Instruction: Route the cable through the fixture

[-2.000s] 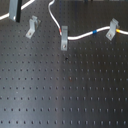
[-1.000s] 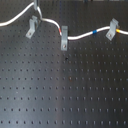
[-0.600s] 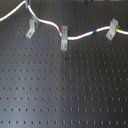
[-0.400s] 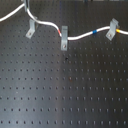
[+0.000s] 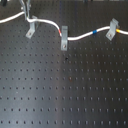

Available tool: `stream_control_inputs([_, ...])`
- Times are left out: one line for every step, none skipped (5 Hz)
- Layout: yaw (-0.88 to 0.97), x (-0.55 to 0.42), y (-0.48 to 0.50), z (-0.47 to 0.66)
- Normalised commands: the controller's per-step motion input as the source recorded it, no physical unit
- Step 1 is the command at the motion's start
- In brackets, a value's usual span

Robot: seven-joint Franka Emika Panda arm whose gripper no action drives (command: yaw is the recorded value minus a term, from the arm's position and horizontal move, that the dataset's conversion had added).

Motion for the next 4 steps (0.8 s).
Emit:
stream_control_inputs([0.07,-0.532,-0.241,-0.04])
stream_control_inputs([0.08,-0.230,-0.100,0.04])
stream_control_inputs([0.11,0.033,0.084,0.32])
stream_control_inputs([0.06,0.145,0.201,0.66])
